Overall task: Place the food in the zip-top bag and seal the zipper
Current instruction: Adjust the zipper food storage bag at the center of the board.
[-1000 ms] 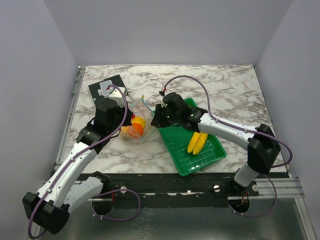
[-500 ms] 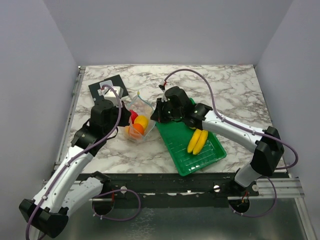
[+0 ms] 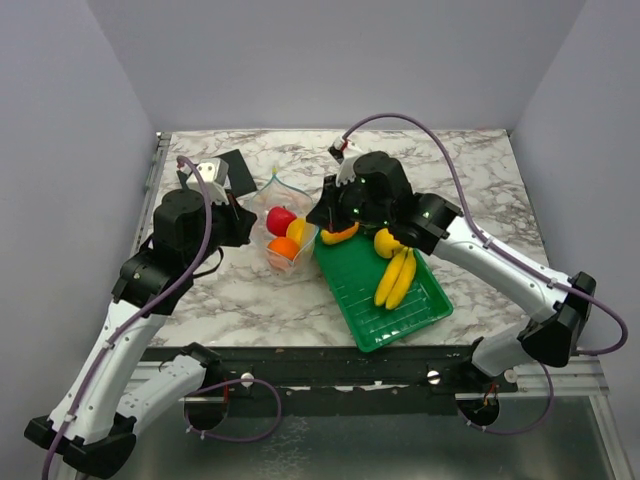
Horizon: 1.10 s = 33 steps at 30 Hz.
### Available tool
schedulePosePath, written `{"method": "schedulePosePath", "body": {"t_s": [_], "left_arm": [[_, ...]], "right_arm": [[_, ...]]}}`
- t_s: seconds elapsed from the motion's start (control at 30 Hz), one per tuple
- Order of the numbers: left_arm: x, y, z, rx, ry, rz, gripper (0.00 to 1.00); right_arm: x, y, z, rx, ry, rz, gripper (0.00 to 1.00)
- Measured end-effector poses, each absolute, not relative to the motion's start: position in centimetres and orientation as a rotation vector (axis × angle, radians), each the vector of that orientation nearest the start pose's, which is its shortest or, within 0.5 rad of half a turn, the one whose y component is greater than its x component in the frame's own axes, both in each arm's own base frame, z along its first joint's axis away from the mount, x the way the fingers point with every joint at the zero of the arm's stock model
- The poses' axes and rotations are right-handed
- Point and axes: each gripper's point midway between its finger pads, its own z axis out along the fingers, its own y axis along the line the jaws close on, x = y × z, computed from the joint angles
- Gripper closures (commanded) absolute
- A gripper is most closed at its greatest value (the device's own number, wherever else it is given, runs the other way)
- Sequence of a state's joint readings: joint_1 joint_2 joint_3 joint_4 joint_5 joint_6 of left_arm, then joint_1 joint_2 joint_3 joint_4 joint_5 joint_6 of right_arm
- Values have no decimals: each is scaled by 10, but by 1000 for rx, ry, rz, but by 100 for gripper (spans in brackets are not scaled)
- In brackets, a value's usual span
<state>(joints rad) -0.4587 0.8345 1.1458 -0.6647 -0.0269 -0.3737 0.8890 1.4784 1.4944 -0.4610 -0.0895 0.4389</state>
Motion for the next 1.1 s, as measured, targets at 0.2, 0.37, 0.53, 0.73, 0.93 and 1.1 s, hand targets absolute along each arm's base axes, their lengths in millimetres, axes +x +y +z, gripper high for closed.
{"method": "schedulePosePath", "body": {"t_s": [0.2,0.37,0.53,0.73,0.93,1.1], "left_arm": [[243,-140,300,42,2003,-576,100],[241,-142,217,7,2177,-544,100],[234,-139,171,-18,2299,-507,100],[246,-145,217,-9,2191,-550,100],[249,-148,288,13,2030,-610,100],[244,-146,292,23,2022,-610,100]], "right_arm": [[254,368,280,-554,2113,889,99],[252,373,198,-592,2300,827,99],[244,368,143,-609,2445,769,99],[246,371,177,-597,2361,819,99],[245,371,227,-584,2244,887,99],[241,370,240,-580,2214,909,99]]}}
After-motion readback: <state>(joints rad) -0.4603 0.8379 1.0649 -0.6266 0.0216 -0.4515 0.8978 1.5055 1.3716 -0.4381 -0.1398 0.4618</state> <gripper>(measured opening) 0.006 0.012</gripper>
